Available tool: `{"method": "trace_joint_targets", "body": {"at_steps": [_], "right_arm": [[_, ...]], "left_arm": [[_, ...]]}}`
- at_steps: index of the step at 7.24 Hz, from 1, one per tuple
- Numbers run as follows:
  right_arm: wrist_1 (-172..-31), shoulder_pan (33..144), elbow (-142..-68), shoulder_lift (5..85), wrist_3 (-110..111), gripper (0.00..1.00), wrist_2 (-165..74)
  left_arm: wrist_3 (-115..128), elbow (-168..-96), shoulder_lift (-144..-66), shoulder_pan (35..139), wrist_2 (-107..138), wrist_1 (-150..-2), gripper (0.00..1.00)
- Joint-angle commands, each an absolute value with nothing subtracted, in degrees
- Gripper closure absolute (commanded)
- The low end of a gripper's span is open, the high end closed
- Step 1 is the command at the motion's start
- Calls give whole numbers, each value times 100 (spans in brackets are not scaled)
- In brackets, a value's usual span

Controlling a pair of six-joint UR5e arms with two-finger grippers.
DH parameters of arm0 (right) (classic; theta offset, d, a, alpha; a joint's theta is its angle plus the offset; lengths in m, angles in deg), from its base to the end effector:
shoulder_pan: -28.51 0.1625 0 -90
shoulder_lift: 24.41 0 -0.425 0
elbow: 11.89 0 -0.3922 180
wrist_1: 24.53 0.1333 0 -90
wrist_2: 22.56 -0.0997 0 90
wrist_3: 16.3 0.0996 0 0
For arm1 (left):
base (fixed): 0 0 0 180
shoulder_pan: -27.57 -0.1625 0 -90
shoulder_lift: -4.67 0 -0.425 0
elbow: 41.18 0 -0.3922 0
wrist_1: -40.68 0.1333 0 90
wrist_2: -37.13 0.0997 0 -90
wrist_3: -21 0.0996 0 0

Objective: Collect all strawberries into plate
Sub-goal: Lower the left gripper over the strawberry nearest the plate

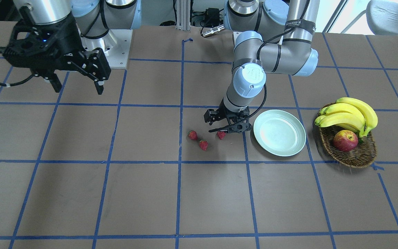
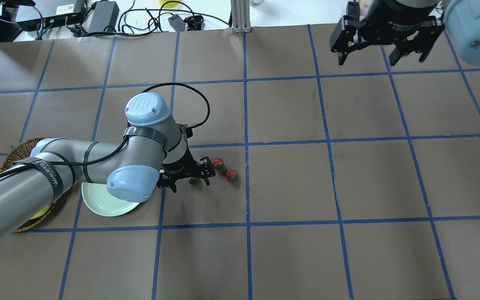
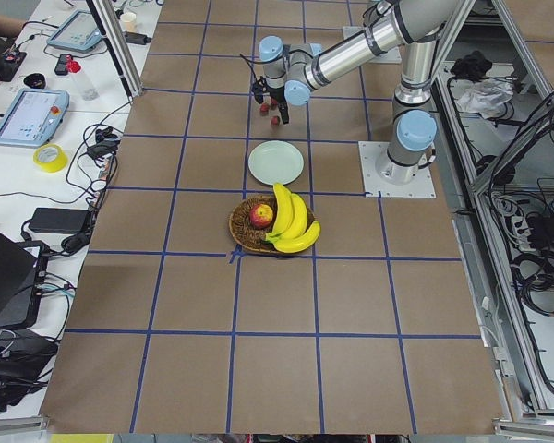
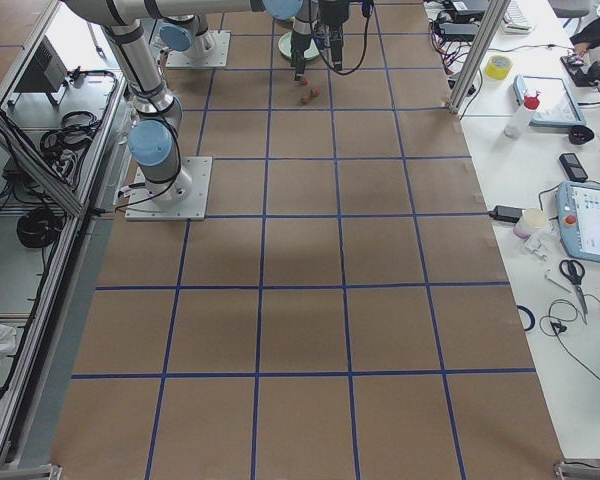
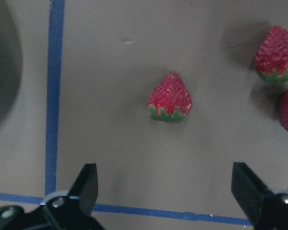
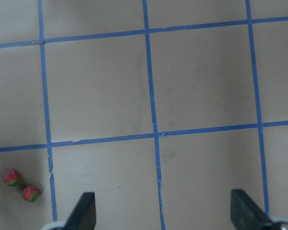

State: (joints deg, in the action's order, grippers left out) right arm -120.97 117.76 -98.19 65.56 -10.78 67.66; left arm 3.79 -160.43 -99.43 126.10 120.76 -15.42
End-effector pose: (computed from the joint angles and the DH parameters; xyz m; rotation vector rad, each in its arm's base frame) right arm 0.1263 -0.5090 0.5321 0.1715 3.1212 -0.2765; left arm -0.2126 -0.4442 0.1915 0.2454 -3.0472 -0.2842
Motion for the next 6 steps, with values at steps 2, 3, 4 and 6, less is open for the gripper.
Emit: {"method": "trace_joint_targets", "body": {"at_steps": [2, 3, 4, 6], "right_arm": [[-12025, 11630, -9924, 6532, -1085, 0, 6535], [-12094, 11631, -10186, 6550, -1198, 0, 6281], [-12095, 11631, -10154, 6593, -1434, 0, 6374], [-12095, 11622, -10118, 6594, -1551, 0, 6324]], "left_arm": [[448, -16044, -10202, 12610, 11939, -1302, 9], [448, -16044, -10255, 12610, 11939, -1293, 14], [448, -16044, -10264, 12610, 11939, -1293, 23], [456, -16018, -10299, 12610, 11974, -1293, 60]]}}
